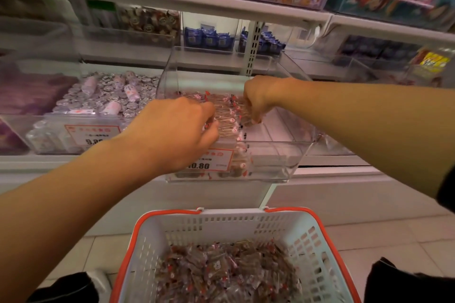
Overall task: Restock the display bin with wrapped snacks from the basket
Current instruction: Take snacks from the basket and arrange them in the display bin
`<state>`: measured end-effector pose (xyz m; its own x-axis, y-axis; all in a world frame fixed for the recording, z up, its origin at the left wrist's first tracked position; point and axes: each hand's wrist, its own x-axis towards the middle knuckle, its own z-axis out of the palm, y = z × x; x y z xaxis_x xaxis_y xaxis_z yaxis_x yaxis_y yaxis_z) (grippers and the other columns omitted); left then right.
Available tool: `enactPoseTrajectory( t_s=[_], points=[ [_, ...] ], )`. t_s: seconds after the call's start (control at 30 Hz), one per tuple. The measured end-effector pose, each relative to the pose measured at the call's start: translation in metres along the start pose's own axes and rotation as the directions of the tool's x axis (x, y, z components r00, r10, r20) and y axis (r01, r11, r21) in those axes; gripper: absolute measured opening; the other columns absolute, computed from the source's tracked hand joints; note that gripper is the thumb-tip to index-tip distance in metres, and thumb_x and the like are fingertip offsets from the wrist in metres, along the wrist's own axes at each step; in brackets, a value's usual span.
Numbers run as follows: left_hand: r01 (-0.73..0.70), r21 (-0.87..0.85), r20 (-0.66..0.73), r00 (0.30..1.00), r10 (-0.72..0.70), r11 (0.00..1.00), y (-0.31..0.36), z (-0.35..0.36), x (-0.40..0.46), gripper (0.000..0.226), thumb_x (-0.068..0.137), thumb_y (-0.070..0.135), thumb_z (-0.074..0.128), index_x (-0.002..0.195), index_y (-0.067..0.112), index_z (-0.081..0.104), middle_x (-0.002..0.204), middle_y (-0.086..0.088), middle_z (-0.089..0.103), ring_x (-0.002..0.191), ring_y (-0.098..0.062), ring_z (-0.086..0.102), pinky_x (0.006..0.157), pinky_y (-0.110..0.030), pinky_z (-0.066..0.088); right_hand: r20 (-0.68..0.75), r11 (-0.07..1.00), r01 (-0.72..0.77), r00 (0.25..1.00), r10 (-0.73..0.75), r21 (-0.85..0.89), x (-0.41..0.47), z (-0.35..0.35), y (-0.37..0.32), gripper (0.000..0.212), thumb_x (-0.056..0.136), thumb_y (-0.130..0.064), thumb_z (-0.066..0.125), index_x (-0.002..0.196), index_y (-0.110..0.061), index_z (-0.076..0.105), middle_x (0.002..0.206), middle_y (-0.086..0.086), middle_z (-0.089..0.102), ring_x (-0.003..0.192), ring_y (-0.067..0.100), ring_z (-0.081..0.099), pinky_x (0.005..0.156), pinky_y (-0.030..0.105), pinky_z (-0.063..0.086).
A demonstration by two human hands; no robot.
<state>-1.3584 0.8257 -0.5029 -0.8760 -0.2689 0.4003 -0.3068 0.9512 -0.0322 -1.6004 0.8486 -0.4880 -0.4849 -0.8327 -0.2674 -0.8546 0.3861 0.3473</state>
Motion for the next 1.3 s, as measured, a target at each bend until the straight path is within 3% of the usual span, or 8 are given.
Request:
enactPoseTrajectory(
  t_s=[0.23,0.73,0.87,1.0,1.1,1.17,1.23,1.3],
  points=[
    [-0.026,0.027,-0.016,1.000,0.026,0.999,0.000,0.004,-0.002,0.033,0.096,0.047,0.020,0.088,0.027,0.045,0.087,0.001,0.063,0.071,-0.022,0.057,0.058,-0.034,0.038,-0.117,0.973,-0.007,0.993,-0.020,-0.231,-0.004,0.012,0.002,0.027,0.081,-0.024,0.079,0.077,-0.016,0.053,0.072,-0.001,0.053,0.060,0.017,0.052,0.045,0.027,0.040],
    [0.009,0.016,-0.020,1.000,-0.008,1.000,0.004,0.006,0.002,0.031,0.098,0.044,0.029,0.088,0.024,0.050,0.076,0.002,0.057,0.065,-0.021,0.054,0.056,-0.033,0.036,-0.102,0.998,0.026,0.994,-0.032,-0.059,-0.015,0.008,-0.005,0.044,0.067,-0.023,0.091,0.092,-0.015,0.056,0.075,0.001,0.054,0.064,0.017,0.056,0.057,0.029,0.045],
    [0.009,-0.074,-0.056,0.998,-0.013,0.997,0.004,-0.001,0.002,0.026,0.096,0.043,0.041,0.096,0.024,0.058,0.084,0.002,0.063,0.074,-0.021,0.059,0.064,-0.036,0.050,-0.272,1.000,0.016,0.962,-0.023,-0.026,-0.045,-0.010,-0.008,0.027,0.081,-0.003,0.075,0.081,-0.008,0.049,0.072,0.003,0.046,0.060,0.018,0.049,0.056,0.033,0.042],
    [-0.183,-0.195,-0.184,0.972,0.147,0.964,0.010,-0.016,-0.008,0.021,0.090,0.032,0.053,0.074,0.020,0.059,0.064,0.006,0.057,0.057,-0.015,0.052,0.056,-0.033,0.048,-0.585,0.990,0.106,0.810,-0.030,0.096,-0.104,-0.007,-0.016,0.012,0.090,-0.019,0.069,0.099,-0.011,0.066,0.092,0.008,0.066,0.082,0.030,0.063,0.074,0.042,0.055],
    [-0.334,-0.274,-0.208,0.936,0.284,0.902,0.025,-0.015,-0.023,0.023,0.075,0.027,0.053,0.055,0.020,0.043,0.048,0.005,0.043,0.045,-0.018,0.039,0.047,-0.028,0.034,-0.929,0.887,0.390,0.357,0.100,0.246,-0.156,0.048,-0.035,0.017,0.093,-0.029,0.063,0.085,-0.016,0.069,0.072,-0.002,0.063,0.066,0.017,0.057,0.059,0.031,0.046],
    [-0.333,-0.307,-0.102,0.943,0.317,0.891,0.042,0.003,-0.035,0.022,0.068,0.028,0.052,0.052,0.020,0.040,0.046,0.003,0.042,0.045,-0.020,0.037,0.046,-0.029,0.034,-0.920,0.781,0.490,0.254,0.299,0.389,-0.174,0.098,-0.058,0.029,0.096,-0.027,0.058,0.071,-0.015,0.065,0.060,-0.002,0.055,0.056,0.016,0.049,0.052,0.031,0.037],
    [-0.223,-0.319,0.209,0.932,0.298,0.921,0.062,0.037,-0.052,0.021,0.071,0.031,0.056,0.055,0.021,0.045,0.052,0.003,0.050,0.053,-0.021,0.045,0.050,-0.030,0.039,-0.791,0.682,0.445,0.506,0.344,0.580,-0.169,0.154,-0.086,0.028,0.095,-0.026,0.059,0.071,-0.014,0.066,0.061,0.001,0.059,0.056,0.019,0.052,0.053,0.033,0.038],
    [-0.092,-0.234,0.631,0.743,0.223,0.968,0.078,0.079,-0.076,0.019,0.083,0.036,0.059,0.070,0.023,0.057,0.074,0.003,0.064,0.077,-0.024,0.058,0.069,-0.031,0.047,-0.407,0.598,0.241,0.900,0.157,0.764,-0.161,0.213,-0.112,0.020,0.092,-0.031,0.063,0.082,-0.015,0.071,0.074,0.002,0.067,0.068,0.020,0.059,0.061,0.033,0.044]
  ],
)
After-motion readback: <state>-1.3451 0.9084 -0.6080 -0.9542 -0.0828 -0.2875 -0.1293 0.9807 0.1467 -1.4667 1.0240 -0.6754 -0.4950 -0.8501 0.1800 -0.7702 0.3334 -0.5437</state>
